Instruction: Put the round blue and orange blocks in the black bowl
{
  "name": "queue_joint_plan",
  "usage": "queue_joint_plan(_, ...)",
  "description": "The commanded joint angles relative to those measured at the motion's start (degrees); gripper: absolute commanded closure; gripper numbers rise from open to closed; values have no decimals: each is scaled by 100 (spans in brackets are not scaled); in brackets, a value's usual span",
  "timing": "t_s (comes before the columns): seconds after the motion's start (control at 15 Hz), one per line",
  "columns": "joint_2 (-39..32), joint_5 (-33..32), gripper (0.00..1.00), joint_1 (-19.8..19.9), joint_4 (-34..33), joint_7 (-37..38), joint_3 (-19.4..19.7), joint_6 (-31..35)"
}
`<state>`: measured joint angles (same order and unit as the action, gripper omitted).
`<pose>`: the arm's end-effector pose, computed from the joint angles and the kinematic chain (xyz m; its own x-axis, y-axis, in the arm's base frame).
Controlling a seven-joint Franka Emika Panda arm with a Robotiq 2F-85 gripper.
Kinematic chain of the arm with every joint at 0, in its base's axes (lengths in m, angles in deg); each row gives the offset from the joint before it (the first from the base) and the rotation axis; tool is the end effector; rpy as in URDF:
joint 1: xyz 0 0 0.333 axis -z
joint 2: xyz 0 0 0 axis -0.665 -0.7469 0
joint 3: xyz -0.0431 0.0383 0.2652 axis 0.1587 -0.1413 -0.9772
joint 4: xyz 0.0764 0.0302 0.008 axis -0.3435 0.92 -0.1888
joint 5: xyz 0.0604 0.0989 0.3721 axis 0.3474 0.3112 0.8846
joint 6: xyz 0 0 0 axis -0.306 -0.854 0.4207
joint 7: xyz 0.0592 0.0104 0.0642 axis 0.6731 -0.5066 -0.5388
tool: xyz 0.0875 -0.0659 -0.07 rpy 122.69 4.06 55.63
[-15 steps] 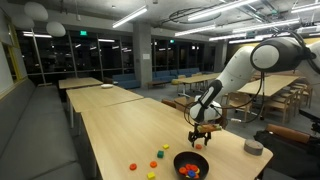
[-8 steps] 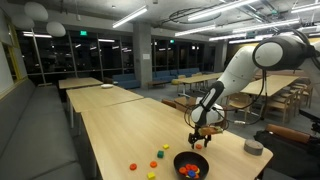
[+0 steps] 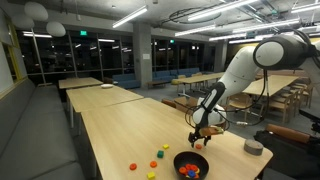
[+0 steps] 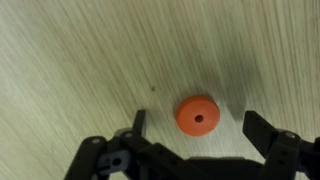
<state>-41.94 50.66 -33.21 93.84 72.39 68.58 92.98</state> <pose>0.5203 -0.1448 0.0965 0.8598 -0.5047 0.0775 -0.5035 -0.8633 -0.0352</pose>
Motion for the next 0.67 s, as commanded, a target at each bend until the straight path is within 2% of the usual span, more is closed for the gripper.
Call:
queue_joint_plan(0.0, 221, -32, 0, 18, 237, -89, 6, 206)
queue_joint_plan(0.4, 229, -21, 0, 64, 289, -105, 20, 314)
queue_joint_plan(0.47, 231, -14, 25, 75, 295, -113, 14, 330)
queue_joint_plan(0.53, 234, -23, 25, 75, 298, -119, 20, 337)
queue_joint_plan(0.6, 235, -20, 32, 85, 297, -131, 14, 342)
